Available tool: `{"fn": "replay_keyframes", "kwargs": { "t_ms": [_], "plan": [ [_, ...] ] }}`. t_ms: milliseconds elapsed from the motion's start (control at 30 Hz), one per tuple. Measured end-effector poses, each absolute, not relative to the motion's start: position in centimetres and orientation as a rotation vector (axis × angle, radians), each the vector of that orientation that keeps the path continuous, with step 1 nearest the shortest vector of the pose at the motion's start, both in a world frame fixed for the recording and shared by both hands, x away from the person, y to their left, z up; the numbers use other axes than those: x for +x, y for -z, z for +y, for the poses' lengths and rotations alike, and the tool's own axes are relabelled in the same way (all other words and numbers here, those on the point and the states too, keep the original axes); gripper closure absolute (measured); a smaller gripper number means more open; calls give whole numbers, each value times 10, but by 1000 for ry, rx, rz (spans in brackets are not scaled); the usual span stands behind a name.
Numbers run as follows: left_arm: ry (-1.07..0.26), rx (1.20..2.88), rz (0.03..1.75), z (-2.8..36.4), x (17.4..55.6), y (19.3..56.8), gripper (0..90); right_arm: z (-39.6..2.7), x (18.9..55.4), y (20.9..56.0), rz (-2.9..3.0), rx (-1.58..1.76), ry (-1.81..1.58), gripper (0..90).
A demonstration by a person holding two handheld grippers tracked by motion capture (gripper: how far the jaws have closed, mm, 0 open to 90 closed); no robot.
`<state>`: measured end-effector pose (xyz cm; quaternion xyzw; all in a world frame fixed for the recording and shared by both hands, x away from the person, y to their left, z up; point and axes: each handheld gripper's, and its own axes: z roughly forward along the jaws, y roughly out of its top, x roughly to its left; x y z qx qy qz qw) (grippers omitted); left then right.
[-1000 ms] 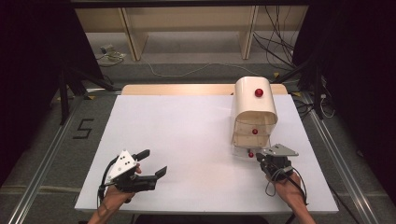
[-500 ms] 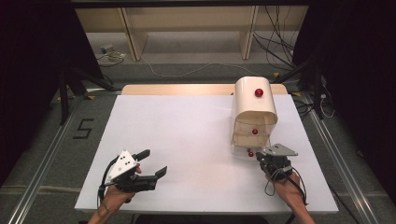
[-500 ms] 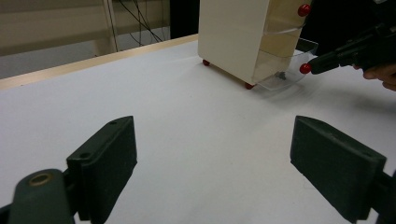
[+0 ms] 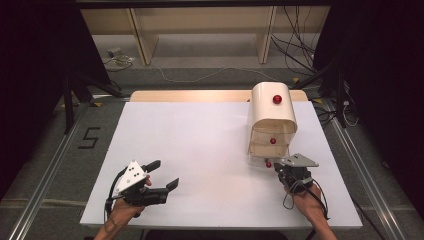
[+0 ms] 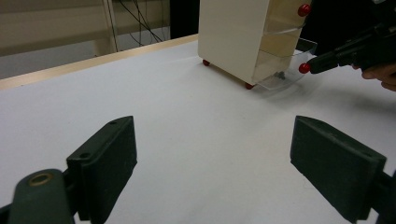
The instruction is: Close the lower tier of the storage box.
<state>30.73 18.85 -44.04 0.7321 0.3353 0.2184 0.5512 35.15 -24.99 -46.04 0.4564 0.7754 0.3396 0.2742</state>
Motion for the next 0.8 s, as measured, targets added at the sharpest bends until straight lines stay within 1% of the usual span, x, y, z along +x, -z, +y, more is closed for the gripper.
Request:
{"fn": "replay_keyframes", "kwargs": {
  "t_ms": [800],
  "plan": [
    [-518, 1731, 794, 189, 307, 440, 144, -250, 355, 462, 2064, 1233, -902, 900]
  ]
}}
